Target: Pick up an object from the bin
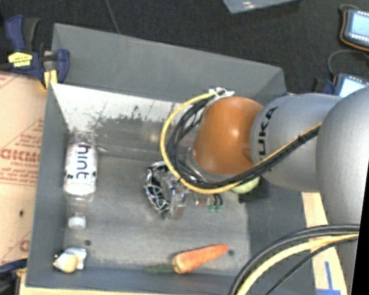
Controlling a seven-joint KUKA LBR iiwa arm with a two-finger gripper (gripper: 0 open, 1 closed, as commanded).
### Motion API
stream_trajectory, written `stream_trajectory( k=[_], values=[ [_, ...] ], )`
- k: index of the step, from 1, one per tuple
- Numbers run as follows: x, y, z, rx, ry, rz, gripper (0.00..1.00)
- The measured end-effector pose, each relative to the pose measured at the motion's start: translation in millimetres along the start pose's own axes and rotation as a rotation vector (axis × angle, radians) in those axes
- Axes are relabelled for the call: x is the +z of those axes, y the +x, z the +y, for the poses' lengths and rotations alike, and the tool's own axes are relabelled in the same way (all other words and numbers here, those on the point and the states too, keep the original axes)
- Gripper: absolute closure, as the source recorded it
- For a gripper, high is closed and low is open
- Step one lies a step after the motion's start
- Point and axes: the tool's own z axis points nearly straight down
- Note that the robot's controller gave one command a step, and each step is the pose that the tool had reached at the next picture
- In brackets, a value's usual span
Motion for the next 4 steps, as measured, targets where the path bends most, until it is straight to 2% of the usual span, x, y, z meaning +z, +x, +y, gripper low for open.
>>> stream_trajectory(
  k=[1,2,3,4],
  values=[
    [0.1,0.1,-0.1,0.001,0.000,0.000,1.00],
    [-114.0,6.9,4.7,0.006,0.001,-0.004,1.00],
    [-113.9,7.0,4.9,0.006,0.000,-0.003,1.00],
    [-141.3,5.3,8.9,0.008,0.000,-0.002,1.00]
  ],
)
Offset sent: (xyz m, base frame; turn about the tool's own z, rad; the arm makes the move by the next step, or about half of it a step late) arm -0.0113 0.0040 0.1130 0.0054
